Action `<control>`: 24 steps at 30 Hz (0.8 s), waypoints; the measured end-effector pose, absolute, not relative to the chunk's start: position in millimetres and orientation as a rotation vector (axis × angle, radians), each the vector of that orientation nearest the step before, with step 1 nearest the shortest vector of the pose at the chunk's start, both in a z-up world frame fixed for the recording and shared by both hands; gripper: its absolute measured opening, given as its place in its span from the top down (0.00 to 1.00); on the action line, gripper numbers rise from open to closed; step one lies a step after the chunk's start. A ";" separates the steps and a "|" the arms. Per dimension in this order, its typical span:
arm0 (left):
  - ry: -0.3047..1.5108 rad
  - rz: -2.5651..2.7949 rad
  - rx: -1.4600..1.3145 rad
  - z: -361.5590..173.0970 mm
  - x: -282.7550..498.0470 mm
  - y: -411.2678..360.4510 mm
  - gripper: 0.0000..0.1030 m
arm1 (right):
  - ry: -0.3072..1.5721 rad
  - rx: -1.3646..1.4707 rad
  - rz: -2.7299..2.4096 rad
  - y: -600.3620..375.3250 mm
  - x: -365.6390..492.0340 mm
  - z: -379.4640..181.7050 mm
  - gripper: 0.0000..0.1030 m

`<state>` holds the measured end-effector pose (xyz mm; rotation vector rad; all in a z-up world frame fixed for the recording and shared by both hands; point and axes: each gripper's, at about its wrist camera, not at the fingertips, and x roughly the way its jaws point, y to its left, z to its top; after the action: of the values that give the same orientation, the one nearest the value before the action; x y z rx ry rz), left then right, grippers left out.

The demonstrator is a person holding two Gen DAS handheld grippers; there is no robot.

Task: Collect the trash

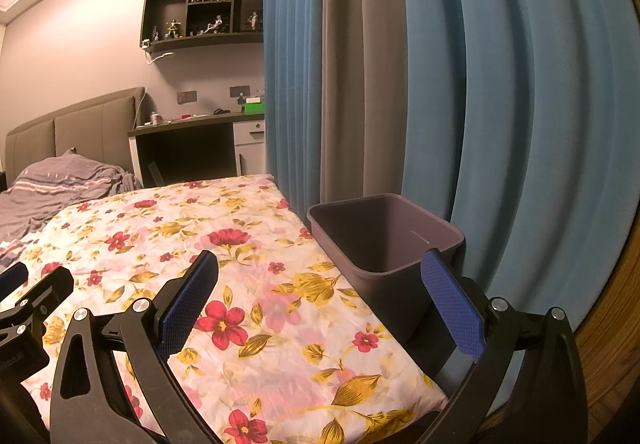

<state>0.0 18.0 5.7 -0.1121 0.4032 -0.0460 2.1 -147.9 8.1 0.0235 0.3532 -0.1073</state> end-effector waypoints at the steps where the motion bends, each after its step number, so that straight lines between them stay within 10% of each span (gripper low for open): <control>1: 0.403 -0.046 -0.113 5.7 -0.1 18.1 0.06 | 0.353 0.024 -0.108 -148.2 1.9 8.0 0.05; 24: 0.402 -0.047 -0.113 5.8 -0.4 18.4 0.06 | 0.352 0.027 -0.107 -148.9 1.8 7.7 0.05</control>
<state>-0.4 18.4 5.8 -0.1132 0.4018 -0.0472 1.8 -148.9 7.7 0.0272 0.3524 -0.1073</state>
